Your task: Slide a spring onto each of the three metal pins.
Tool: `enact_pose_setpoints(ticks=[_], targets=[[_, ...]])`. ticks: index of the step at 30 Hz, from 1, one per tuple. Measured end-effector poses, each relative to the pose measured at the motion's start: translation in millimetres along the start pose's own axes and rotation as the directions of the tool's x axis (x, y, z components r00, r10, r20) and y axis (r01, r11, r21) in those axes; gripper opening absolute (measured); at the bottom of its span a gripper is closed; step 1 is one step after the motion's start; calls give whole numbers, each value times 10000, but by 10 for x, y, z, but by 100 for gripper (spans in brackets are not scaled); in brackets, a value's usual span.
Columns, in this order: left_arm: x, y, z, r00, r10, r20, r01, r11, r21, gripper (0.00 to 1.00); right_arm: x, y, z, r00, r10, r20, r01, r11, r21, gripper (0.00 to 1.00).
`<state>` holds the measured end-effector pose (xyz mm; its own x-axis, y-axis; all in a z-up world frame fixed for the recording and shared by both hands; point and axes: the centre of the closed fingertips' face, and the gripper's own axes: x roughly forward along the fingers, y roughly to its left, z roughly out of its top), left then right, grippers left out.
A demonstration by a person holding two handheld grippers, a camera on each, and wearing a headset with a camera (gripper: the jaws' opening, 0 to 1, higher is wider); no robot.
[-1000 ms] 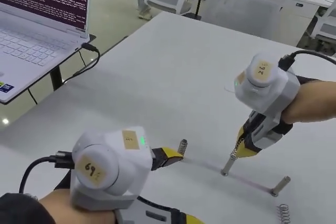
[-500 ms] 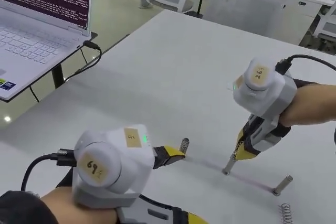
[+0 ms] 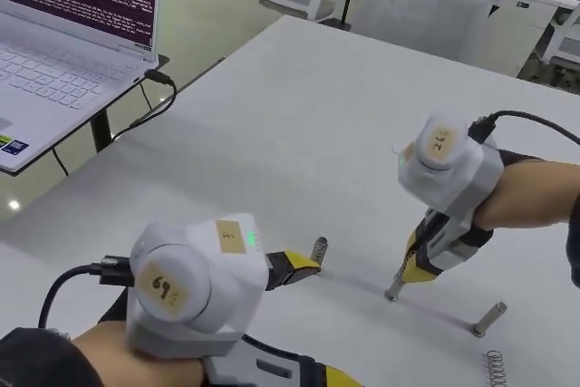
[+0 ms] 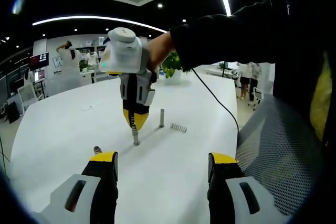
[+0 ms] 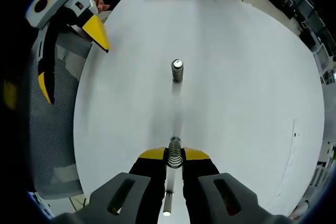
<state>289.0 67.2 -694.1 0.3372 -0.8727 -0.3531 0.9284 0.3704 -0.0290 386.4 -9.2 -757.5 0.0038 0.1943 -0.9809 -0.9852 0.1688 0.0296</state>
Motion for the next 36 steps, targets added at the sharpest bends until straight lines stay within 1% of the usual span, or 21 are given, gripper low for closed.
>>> enact_pose_setpoints(ticks=[15, 29, 36], targets=[[6, -6, -9, 10000, -14, -31, 14, 10000, -20, 66, 166, 2, -34, 9999, -43, -112, 44, 10000, 89, 8], [-14, 0, -12, 10000, -1, -50, 0, 10000, -42, 66, 262, 5, -38, 9999, -8, -134, 12, 9996, 274, 9], [-11, -2, -11, 10000, -5, -41, 5, 10000, -47, 66, 270, -3, -30, 10000, 2, -75, 1, 9993, 361, 9]])
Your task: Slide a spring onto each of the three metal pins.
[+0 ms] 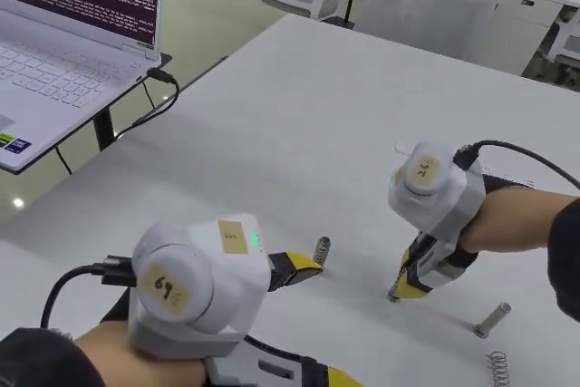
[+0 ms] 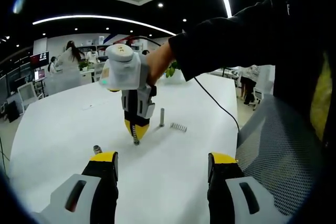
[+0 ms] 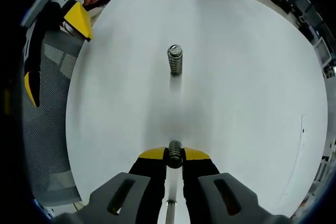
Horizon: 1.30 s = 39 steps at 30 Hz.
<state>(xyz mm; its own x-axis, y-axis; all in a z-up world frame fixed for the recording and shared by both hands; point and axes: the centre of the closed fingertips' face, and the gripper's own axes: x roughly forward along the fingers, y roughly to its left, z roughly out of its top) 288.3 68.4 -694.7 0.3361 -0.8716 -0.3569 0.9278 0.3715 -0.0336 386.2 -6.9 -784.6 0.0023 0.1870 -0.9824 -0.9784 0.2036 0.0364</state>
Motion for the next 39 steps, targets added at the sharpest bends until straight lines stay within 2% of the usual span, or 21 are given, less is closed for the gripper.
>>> enact_pose_setpoints(ticks=[13, 24, 29, 39], targets=[[1, -6, 10, 10000, 14, 20, -14, 10000, 2, 65, -7, 21, -7, 10000, 49, 45, -49, 10000, -64, 10], [8, -14, 6, 10000, -24, 23, 24, 10000, 12, 66, -36, -15, -28, 9997, -218, 117, 218, 9998, -6, 24], [7, -20, 7, 10000, -45, 9, 45, 10000, 42, 66, -81, -33, -5, 9985, -411, 361, 408, 9991, 95, 33], [9, -31, 14, 10000, -87, -6, 87, 9999, 98, 66, -190, -51, -18, 9921, -852, 920, 821, 9959, 367, 45]])
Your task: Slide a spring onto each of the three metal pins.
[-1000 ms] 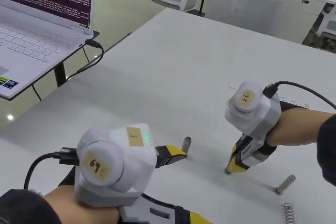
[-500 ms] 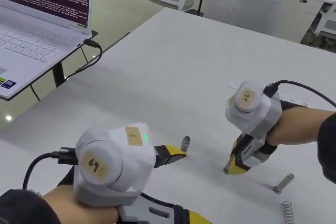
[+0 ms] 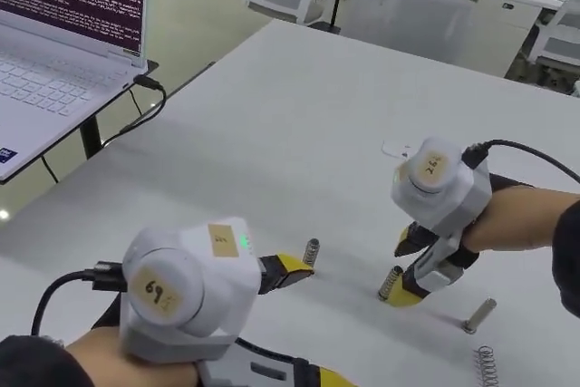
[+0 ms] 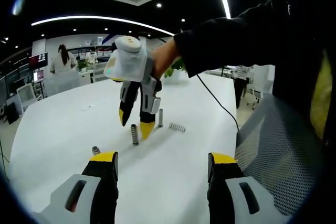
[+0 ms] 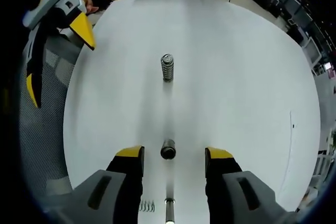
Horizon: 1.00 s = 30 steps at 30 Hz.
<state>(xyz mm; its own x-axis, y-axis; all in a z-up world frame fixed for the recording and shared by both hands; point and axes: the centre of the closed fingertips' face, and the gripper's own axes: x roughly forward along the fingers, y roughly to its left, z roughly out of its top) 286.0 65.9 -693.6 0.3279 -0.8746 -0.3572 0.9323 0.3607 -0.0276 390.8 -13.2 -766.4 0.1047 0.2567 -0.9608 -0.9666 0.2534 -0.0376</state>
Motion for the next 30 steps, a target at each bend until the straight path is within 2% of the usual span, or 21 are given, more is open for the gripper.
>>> enact_pose_setpoints(ticks=[2, 6, 10, 14, 17, 21, 22, 25, 30], targets=[[6, -8, -1, 10000, -24, -28, 24, 10000, 19, 66, -17, -10, -14, 9999, -101, 97, 101, 9999, 8, 48], [15, -16, 4, 10000, -42, -44, 42, 10000, 35, 66, -71, -21, 15, 9962, -262, 829, 228, 9989, 419, 55], [20, -22, 9, 10000, -74, -56, 74, 10000, 50, 66, -109, -53, -18, 9936, -486, 1018, 429, 9975, 569, 61], [20, -24, 9, 9999, -104, -59, 104, 9999, 72, 66, -154, -94, -4, 9854, -880, 1454, 778, 9942, 750, 70], [16, -16, 12, 9999, -93, -38, 93, 9999, 67, 66, -187, -88, -2, 9817, -956, 1650, 816, 9926, 897, 72], [14, -10, 17, 10000, -95, -14, 95, 9999, 78, 66, -239, -110, 13, 9731, -1240, 1940, 1051, 9889, 1051, 75], [13, -10, 20, 9999, -102, 1, 102, 9999, 72, 66, -266, -121, 40, 9666, -1375, 2164, 1155, 9871, 1111, 76], [11, -8, 20, 9999, -103, 2, 103, 9999, 84, 66, -312, -121, 41, 9614, -1461, 2330, 1183, 9845, 1293, 77], [11, -11, 28, 9999, -129, 35, 129, 9999, 77, 66, -427, -142, 46, 9429, -1904, 2734, 1521, 9761, 1553, 79]])
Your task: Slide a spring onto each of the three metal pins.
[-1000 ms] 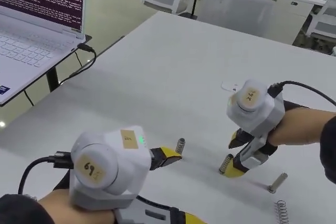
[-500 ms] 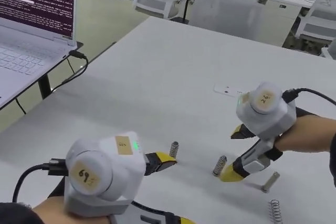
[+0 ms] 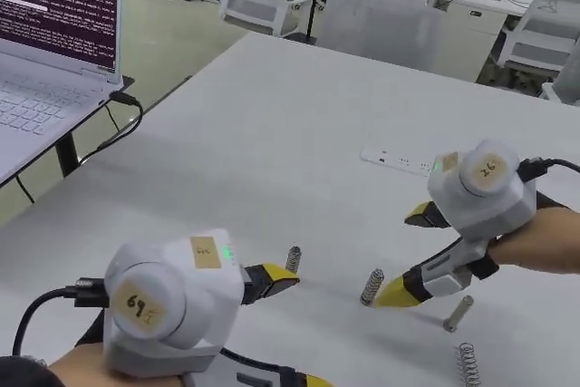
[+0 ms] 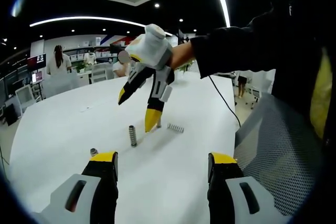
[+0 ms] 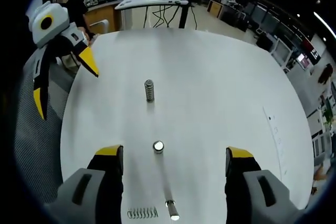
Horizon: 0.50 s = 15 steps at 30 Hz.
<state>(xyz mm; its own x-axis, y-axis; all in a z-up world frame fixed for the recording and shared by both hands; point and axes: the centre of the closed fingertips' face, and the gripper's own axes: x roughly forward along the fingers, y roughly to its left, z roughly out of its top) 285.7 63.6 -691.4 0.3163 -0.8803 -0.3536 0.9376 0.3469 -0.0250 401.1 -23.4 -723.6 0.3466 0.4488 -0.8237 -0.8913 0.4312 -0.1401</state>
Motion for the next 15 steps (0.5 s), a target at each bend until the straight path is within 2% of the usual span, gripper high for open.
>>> enact_pose_setpoints(ticks=[3, 11, 15], targets=[[7, -7, 2, 10000, -36, -15, 36, 10000, 24, 66, -56, -22, 47, 9990, -259, 374, 254, 9996, 123, 81], [23, -17, 23, 9999, -107, -7, 107, 9999, 91, 66, -167, -56, 59, 9940, -728, 821, 693, 9966, 448, 82], [40, -26, 19, 9998, -171, -27, 172, 9998, 81, 66, -250, -73, 87, 9886, -1006, 1123, 948, 9939, 566, 81]])
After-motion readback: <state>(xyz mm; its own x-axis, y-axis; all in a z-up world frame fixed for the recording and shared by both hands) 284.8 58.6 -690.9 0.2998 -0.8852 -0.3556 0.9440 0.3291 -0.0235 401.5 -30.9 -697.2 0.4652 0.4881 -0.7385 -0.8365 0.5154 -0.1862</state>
